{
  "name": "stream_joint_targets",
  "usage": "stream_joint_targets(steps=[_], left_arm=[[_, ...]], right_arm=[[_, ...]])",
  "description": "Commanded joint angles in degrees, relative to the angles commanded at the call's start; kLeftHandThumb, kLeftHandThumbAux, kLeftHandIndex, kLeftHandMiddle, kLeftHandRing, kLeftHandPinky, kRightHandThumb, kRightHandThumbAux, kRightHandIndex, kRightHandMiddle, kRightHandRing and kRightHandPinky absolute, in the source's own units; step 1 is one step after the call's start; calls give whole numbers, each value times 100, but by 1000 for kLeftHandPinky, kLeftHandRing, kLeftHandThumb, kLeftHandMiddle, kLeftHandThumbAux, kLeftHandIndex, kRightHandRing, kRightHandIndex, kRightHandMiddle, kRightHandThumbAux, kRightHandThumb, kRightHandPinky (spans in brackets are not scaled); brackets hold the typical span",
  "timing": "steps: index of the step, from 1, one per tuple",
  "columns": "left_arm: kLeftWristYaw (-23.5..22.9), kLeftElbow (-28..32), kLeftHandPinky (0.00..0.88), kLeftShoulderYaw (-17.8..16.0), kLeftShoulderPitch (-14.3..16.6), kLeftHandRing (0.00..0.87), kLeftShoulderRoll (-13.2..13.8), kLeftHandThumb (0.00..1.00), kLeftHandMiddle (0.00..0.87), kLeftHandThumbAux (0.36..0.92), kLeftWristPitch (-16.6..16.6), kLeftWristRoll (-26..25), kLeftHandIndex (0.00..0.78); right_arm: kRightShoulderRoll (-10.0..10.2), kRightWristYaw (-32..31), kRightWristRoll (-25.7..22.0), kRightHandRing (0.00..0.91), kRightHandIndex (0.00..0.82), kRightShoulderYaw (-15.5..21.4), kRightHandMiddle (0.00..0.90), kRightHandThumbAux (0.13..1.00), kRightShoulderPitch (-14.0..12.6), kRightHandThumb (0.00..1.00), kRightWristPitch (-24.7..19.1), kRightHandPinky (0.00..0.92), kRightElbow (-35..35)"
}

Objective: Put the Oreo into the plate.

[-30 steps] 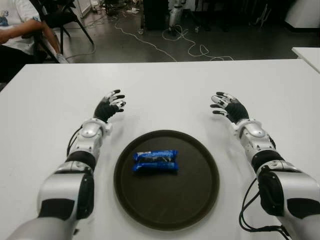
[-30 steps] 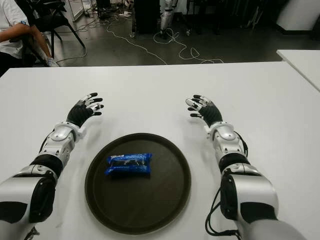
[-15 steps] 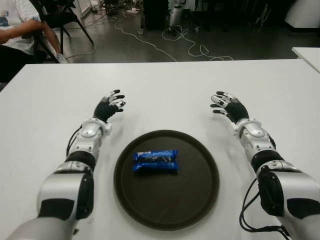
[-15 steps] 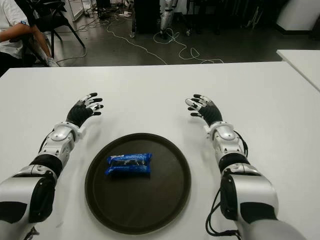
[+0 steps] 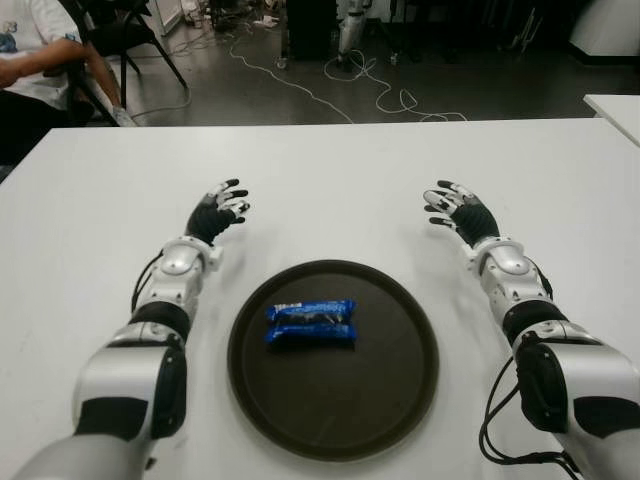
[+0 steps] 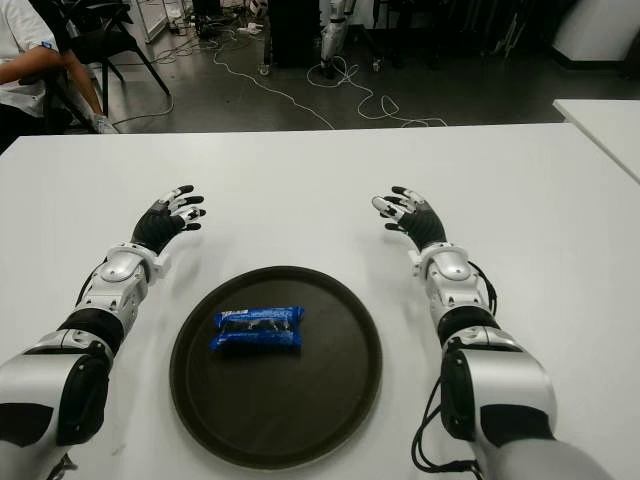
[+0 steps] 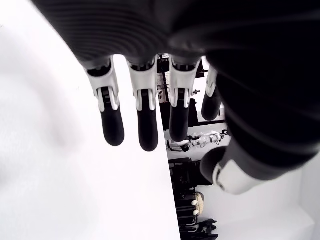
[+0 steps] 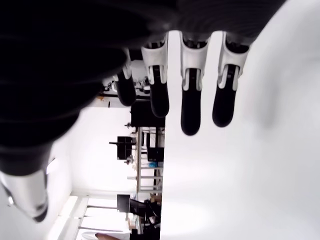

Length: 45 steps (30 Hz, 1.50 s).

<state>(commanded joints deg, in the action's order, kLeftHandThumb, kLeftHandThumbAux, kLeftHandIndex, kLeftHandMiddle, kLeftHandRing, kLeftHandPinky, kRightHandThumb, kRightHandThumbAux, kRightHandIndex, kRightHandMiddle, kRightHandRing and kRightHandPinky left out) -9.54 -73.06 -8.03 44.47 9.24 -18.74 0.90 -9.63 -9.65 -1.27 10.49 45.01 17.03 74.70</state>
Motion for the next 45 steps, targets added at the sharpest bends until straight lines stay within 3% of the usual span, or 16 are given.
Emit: stream_joint_targets(steps=[24, 45], left_arm=[[43, -3, 249, 27, 19, 214, 14, 55, 200, 680, 46, 32, 123], [15, -5, 245, 30, -11, 215, -6, 40, 197, 693, -53, 34, 116]], right_arm=[[21, 98, -10, 220, 153, 56, 219, 603, 13, 0, -8, 235, 18], [-141, 211, 48, 309, 191, 43, 286, 608, 43, 0, -18, 333, 25]])
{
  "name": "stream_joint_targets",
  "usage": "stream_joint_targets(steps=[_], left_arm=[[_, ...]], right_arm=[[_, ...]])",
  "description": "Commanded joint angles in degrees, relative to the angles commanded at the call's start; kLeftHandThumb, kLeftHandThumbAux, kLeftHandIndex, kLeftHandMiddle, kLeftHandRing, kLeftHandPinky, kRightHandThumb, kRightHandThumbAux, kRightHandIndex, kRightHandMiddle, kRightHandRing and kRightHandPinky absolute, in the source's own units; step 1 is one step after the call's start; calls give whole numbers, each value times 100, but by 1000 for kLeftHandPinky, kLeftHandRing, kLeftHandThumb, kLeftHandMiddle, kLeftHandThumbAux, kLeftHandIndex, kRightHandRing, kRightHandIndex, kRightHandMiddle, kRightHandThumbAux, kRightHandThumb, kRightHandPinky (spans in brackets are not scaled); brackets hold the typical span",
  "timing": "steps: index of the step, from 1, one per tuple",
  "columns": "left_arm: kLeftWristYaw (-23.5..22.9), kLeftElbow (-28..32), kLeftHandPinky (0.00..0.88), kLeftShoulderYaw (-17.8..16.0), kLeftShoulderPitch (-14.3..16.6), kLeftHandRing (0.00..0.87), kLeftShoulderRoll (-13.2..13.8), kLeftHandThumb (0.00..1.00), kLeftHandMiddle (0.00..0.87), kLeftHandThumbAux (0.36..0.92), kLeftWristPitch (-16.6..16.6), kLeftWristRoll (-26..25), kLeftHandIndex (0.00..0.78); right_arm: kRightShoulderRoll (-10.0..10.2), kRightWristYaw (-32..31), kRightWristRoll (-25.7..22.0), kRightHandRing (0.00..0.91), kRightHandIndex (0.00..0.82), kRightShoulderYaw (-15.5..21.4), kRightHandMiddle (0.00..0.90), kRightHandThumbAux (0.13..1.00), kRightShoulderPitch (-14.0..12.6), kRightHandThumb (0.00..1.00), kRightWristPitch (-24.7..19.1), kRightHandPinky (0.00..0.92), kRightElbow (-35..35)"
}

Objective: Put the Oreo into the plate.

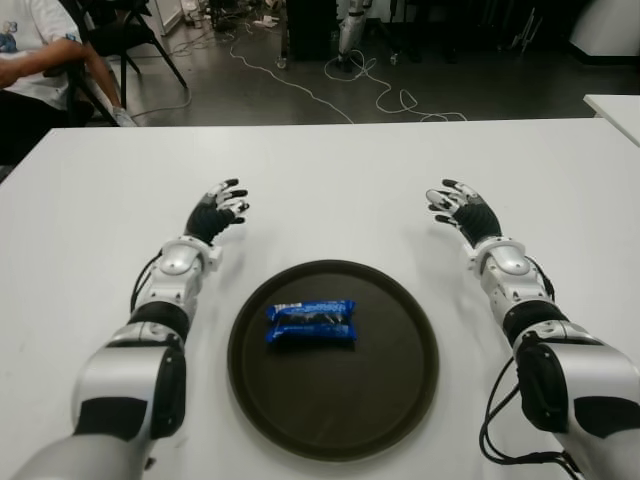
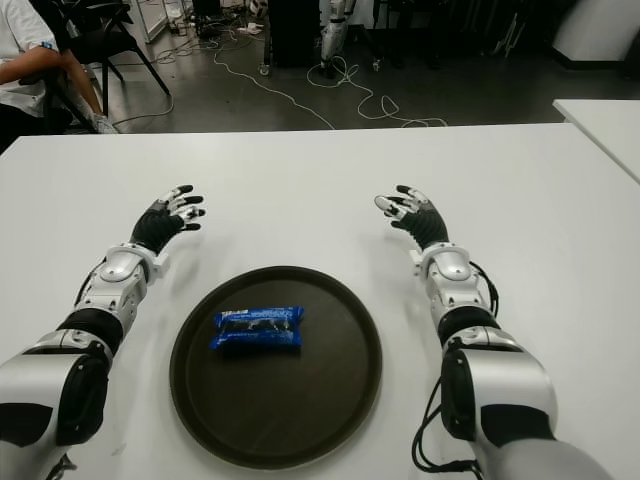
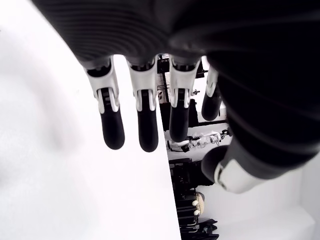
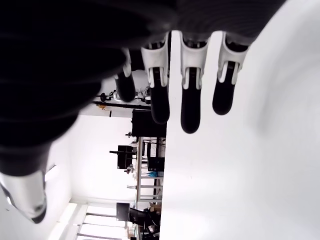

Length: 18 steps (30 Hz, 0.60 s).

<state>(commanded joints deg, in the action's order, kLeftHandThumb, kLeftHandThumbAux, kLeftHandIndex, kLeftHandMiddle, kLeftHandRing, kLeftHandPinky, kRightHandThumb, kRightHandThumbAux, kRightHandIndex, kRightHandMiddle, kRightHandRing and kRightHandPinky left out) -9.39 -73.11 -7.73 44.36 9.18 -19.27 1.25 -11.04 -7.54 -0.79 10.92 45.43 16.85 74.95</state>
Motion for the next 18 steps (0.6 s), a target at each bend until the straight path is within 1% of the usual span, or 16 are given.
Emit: stream_joint_targets(steps=[10, 18], left_arm=[[6, 5, 246, -7, 5, 218, -12, 65, 208, 688, 27, -12, 127], [10, -1, 225, -1, 9, 212, -13, 51, 207, 670, 47, -5, 126]], right_arm=[[-96, 86, 104, 362, 203, -50, 325, 632, 14, 40, 29, 384, -9], [-185, 93, 152, 385, 220, -105, 342, 657, 47, 64, -25, 411, 0]])
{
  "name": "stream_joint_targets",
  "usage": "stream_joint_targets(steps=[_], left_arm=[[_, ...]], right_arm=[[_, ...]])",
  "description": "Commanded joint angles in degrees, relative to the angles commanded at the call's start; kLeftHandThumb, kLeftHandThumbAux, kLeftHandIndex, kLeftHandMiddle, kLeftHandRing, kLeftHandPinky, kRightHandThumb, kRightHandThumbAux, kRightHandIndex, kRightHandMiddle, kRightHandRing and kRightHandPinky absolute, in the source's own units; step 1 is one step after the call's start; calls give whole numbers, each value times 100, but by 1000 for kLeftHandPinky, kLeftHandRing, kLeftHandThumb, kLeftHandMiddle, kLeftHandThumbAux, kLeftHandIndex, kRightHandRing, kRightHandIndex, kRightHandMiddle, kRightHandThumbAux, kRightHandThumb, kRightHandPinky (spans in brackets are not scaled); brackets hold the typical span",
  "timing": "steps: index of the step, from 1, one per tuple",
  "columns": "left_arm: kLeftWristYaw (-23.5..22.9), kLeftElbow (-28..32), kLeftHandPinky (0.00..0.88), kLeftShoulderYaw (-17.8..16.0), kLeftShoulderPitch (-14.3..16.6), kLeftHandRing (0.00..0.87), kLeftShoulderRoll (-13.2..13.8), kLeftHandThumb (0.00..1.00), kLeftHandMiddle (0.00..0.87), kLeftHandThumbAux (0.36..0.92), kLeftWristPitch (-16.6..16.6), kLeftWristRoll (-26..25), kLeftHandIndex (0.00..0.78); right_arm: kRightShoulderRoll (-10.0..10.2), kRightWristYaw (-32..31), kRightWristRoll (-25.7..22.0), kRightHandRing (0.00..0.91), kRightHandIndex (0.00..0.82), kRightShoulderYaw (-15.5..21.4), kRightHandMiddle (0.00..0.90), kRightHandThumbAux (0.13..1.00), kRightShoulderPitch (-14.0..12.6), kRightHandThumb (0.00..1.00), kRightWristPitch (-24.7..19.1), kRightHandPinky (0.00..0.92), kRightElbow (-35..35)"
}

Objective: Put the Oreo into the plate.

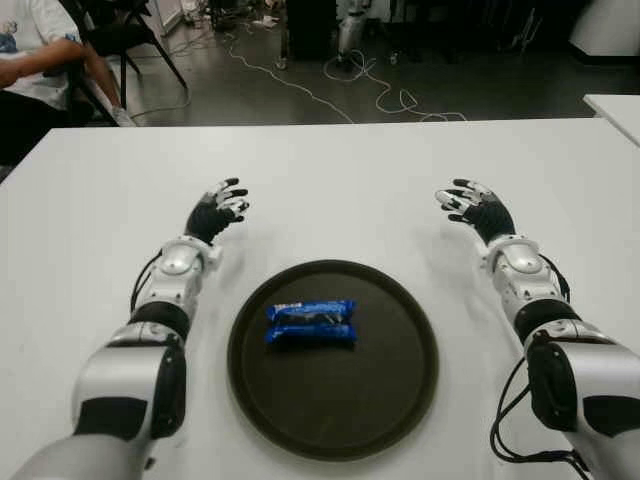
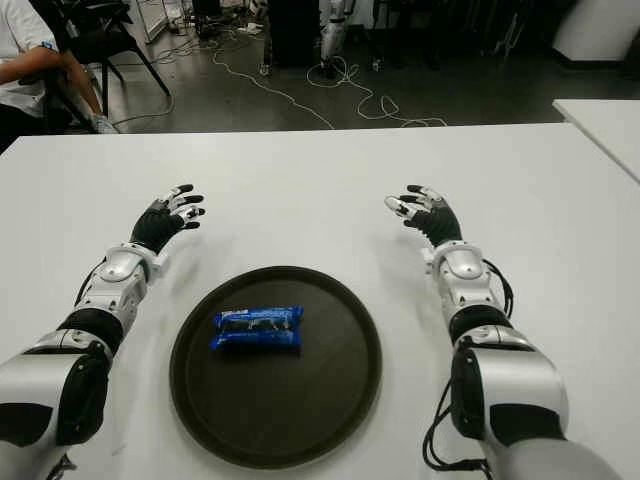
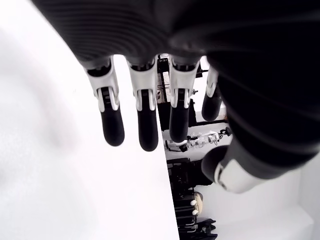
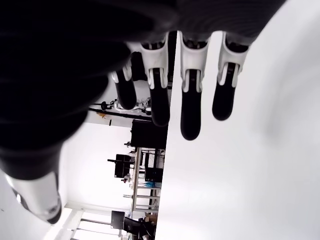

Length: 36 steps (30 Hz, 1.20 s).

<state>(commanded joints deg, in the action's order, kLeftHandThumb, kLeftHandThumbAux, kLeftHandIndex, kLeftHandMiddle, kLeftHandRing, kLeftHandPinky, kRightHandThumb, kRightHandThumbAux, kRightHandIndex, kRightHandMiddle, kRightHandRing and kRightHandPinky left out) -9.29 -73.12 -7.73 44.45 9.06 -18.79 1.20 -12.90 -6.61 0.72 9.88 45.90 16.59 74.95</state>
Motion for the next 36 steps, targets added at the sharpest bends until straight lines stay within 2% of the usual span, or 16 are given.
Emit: stream_joint_targets(steps=[18, 27, 36], left_arm=[[-21, -3, 242, -30, 0, 218, -29, 56, 211, 704, -15, -38, 128], [-3, -5, 243, -22, 8, 219, -34, 60, 209, 679, -15, -27, 125], [0, -7, 230, -11, 8, 215, -31, 58, 207, 666, -10, -15, 120]], right_arm=[[-297, -37, 244, 414, 230, -142, 362, 685, 24, 52, -12, 431, 31], [-476, 6, 353, 411, 240, -153, 366, 655, 38, 17, -54, 419, 49], [-520, -116, 227, 414, 243, -11, 370, 630, 15, 6, -141, 417, 94]])
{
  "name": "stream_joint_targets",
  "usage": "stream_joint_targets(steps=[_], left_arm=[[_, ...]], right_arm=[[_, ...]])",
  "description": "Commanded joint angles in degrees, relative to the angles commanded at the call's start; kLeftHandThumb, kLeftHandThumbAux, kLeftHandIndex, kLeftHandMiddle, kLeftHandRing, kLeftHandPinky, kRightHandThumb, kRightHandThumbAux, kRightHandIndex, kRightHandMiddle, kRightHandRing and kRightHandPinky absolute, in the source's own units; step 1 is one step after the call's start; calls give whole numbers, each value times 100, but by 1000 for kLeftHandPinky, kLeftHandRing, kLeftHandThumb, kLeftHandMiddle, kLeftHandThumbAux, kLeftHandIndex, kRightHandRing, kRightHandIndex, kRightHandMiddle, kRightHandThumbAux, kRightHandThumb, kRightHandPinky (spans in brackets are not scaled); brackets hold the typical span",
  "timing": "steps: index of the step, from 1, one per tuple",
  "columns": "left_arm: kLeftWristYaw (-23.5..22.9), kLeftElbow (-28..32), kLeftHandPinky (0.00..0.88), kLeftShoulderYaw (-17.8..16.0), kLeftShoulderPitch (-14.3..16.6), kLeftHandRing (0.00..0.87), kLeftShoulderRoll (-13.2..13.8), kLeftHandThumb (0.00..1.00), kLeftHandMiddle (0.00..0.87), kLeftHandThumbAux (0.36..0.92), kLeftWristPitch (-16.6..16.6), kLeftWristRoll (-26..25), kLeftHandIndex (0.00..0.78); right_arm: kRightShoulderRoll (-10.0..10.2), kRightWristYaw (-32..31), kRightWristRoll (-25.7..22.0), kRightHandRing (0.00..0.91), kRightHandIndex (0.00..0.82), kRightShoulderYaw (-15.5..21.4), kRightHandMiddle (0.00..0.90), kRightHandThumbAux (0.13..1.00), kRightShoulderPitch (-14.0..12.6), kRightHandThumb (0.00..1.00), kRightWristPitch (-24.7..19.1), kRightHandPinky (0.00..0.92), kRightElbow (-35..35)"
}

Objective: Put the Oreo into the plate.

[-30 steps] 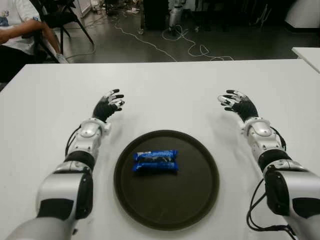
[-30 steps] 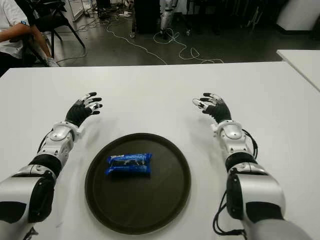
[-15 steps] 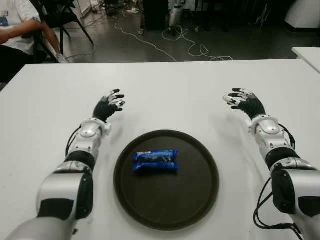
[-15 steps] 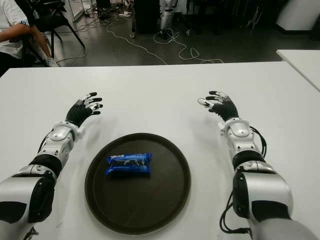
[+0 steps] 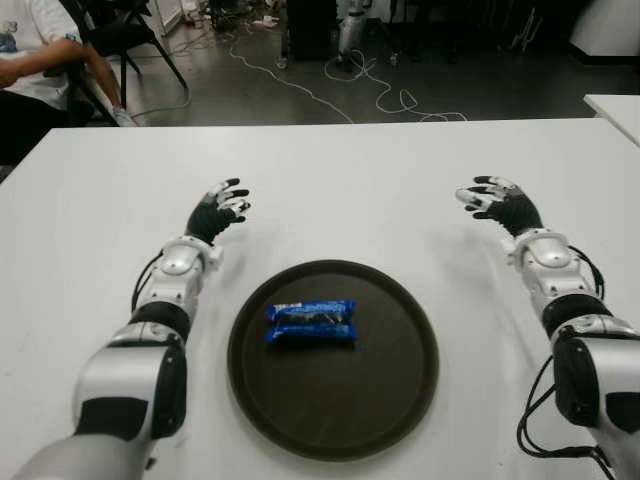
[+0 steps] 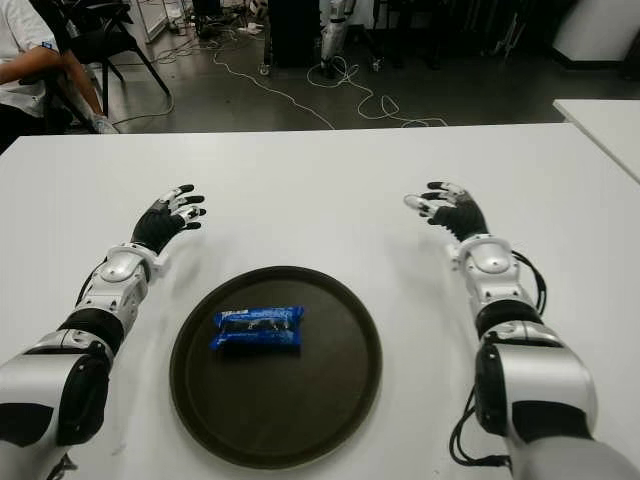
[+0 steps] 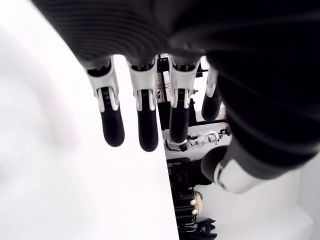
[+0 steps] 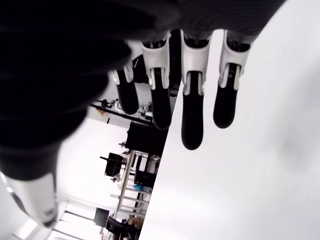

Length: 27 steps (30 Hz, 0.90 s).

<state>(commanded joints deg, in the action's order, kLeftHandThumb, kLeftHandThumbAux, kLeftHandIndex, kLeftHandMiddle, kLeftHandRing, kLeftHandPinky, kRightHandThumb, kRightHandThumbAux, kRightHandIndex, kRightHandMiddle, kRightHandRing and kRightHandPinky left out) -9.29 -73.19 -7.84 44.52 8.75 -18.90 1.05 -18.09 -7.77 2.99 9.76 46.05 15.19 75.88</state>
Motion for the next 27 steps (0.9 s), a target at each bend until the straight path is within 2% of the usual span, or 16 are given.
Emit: stream_joint_targets(steps=[9, 19, 27], left_arm=[[-18, 1, 253, -9, 0, 226, 2, 70, 213, 678, -19, -10, 130], [-14, -11, 229, -12, 13, 214, 6, 47, 207, 686, 26, -12, 127], [-39, -16, 235, -27, 10, 217, 7, 58, 208, 672, 18, -28, 128]], right_arm=[[87, 19, 33, 420, 239, 16, 371, 624, 5, 18, -84, 421, 11], [159, -61, 110, 432, 227, -63, 373, 617, -2, 58, -65, 460, 11], [201, -80, 164, 443, 229, -126, 391, 635, -15, 69, 7, 464, 2]])
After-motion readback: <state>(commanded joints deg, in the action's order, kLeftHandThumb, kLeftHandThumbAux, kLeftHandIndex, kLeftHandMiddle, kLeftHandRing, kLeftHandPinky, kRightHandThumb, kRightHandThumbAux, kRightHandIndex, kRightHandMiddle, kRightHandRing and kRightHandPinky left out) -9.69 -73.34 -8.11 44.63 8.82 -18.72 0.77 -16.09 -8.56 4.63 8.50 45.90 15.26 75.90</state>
